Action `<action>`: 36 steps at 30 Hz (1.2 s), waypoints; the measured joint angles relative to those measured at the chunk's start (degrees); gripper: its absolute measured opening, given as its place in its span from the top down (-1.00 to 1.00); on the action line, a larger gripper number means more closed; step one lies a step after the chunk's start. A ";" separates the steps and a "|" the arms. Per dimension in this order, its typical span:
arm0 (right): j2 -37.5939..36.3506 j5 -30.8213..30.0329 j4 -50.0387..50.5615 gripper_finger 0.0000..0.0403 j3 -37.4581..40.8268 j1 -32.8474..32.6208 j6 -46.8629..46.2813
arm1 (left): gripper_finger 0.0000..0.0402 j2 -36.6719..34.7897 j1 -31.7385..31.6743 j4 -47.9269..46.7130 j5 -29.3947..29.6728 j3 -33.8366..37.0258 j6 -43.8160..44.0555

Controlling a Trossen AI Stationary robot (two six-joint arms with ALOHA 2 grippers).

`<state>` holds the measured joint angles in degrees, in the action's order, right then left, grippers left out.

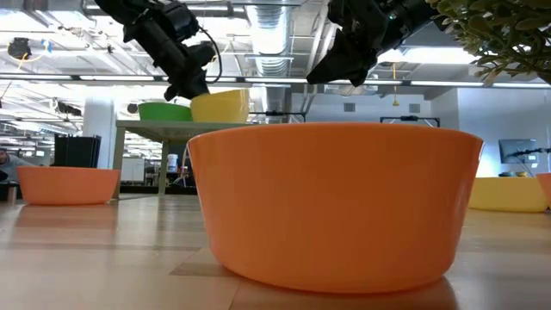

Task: Pick & Place Mini bowls
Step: Stack the yellow bowl on top of the yellow bowl on the shelf, then put the orange bowl on the shelf

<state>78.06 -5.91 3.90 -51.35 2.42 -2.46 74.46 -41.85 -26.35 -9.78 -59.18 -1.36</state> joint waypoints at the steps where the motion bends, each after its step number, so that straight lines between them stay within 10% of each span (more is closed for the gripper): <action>1: 0.00 0.02 0.00 1.00 0.00 0.00 0.00 | 0.95 0.00 0.00 0.43 -0.03 0.00 0.04; 23: 0.00 0.01 -0.02 1.00 0.00 0.00 0.50 | 0.95 0.00 -0.22 -3.54 -4.19 -0.02 0.32; 36: 0.00 -0.02 -0.33 1.00 0.00 0.48 2.59 | 0.55 -0.05 -0.24 4.36 -1.57 -0.11 0.04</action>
<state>78.06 -5.93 3.57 -51.35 2.90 0.13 74.41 -42.08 -22.00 -11.35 -59.29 -1.32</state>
